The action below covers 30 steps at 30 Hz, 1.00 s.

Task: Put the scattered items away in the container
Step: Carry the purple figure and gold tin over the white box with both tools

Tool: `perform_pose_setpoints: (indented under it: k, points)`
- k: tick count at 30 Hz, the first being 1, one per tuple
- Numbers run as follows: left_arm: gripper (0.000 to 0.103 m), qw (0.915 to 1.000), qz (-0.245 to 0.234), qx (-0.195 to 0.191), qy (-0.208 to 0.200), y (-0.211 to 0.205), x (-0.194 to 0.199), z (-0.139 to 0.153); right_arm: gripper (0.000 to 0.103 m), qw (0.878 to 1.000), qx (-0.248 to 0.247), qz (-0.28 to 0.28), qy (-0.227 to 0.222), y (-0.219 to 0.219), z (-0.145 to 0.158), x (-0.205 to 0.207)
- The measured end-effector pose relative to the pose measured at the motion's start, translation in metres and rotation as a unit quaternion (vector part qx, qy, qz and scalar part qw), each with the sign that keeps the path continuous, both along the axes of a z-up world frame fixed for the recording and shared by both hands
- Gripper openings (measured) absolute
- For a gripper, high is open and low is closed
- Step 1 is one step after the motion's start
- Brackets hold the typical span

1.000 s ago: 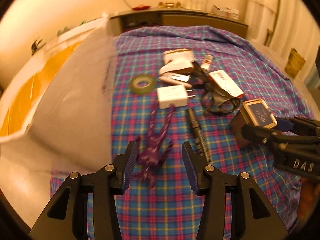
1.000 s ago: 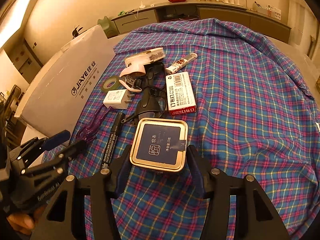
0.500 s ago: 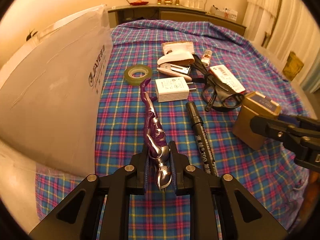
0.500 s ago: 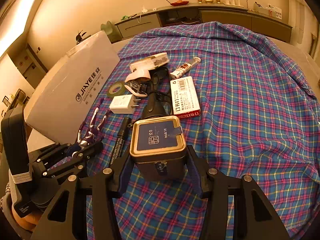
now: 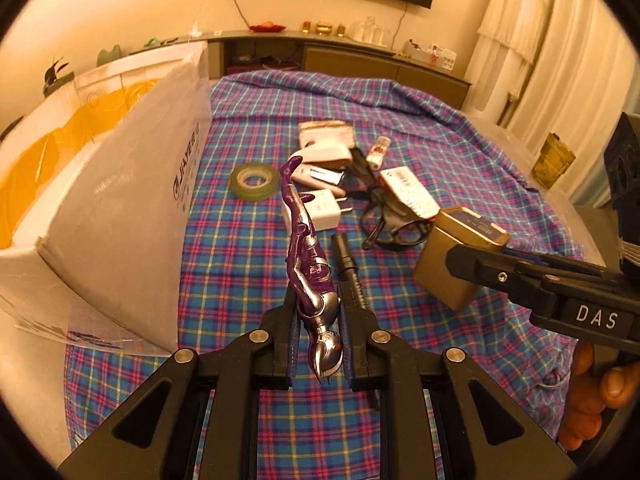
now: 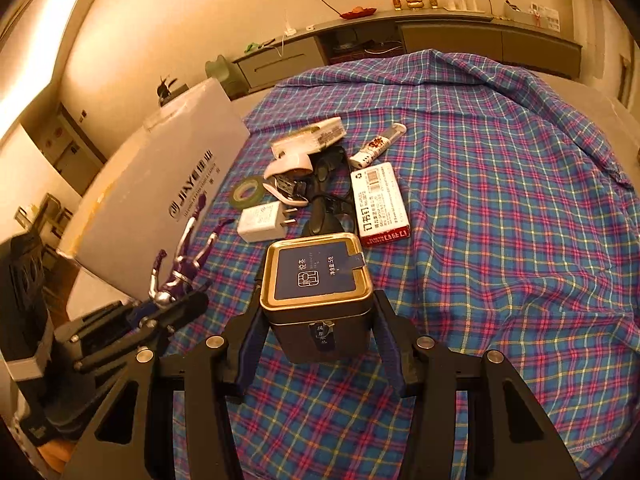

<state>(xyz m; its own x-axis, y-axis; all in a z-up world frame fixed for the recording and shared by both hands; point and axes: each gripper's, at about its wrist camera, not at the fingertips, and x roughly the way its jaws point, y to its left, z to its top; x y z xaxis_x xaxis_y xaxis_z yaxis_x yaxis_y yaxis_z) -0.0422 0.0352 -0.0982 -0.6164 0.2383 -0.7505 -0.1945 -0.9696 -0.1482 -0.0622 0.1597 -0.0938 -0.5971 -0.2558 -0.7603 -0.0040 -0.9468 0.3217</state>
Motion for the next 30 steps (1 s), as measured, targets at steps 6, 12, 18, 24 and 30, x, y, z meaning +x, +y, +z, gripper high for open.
perform_pose_setpoints:
  k: [6,12,18,24,30]
  points:
    - [0.018,0.9998,0.001,0.016,0.015,-0.004,0.002,0.015,0.051,0.999,-0.031,0.001,0.016,-0.002,0.009,0.004]
    - [0.018,0.999,0.004,0.032,0.03,-0.01,0.007,0.032,0.051,0.998,-0.047,0.013,0.036,-0.007,0.018,0.008]
    - [0.018,0.9979,0.015,0.047,0.042,-0.023,0.012,0.053,0.051,0.997,-0.037,0.023,0.064,-0.015,0.032,0.015]
    - [0.018,0.9969,0.033,0.063,0.032,-0.042,0.012,0.057,0.051,0.995,-0.013,0.041,0.09,-0.029,0.046,0.03]
    - [0.018,0.9944,0.054,0.082,0.039,-0.068,0.009,0.072,0.051,0.992,-0.01,0.051,0.111,-0.039,0.07,0.043]
